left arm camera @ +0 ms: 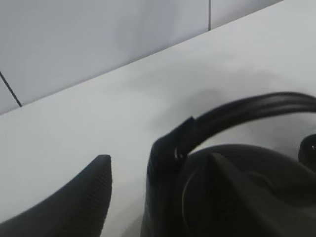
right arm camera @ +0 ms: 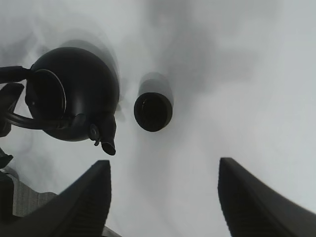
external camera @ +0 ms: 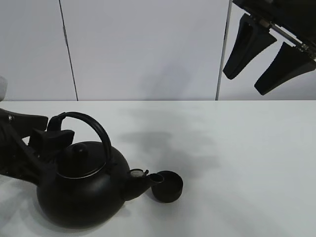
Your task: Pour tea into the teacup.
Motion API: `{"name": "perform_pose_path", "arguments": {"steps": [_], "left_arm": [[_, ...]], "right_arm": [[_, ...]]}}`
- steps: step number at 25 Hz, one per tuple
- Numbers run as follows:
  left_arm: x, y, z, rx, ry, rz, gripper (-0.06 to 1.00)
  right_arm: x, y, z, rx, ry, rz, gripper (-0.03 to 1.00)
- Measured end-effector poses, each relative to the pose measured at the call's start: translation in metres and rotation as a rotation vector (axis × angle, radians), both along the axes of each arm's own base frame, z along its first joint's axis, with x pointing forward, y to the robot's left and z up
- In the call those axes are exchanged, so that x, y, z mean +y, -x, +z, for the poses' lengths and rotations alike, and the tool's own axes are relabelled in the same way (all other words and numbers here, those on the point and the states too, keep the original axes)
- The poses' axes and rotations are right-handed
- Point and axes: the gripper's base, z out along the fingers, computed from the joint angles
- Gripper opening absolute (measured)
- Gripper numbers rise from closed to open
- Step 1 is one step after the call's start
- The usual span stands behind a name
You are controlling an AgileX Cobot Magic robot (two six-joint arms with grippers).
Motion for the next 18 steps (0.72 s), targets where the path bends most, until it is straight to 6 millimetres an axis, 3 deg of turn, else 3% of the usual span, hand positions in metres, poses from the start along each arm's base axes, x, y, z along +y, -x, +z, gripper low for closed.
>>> {"name": "perform_pose_path", "arguments": {"steps": [9, 14, 18], "left_arm": [[0.006, 0.011, -0.005, 0.1, 0.096, 0.043, 0.42], [0.007, 0.012, 0.012, 0.052, 0.168, 0.049, 0.42], [0.015, 0.025, 0.022, 0.023, 0.188, 0.044, 0.42]], "right_arm": [[0.0, 0.0, 0.0, 0.0, 0.0, 0.0, 0.43], [0.0, 0.0, 0.0, 0.0, 0.0, 0.0, 0.43], [0.0, 0.0, 0.0, 0.0, 0.0, 0.0, 0.43]]}}
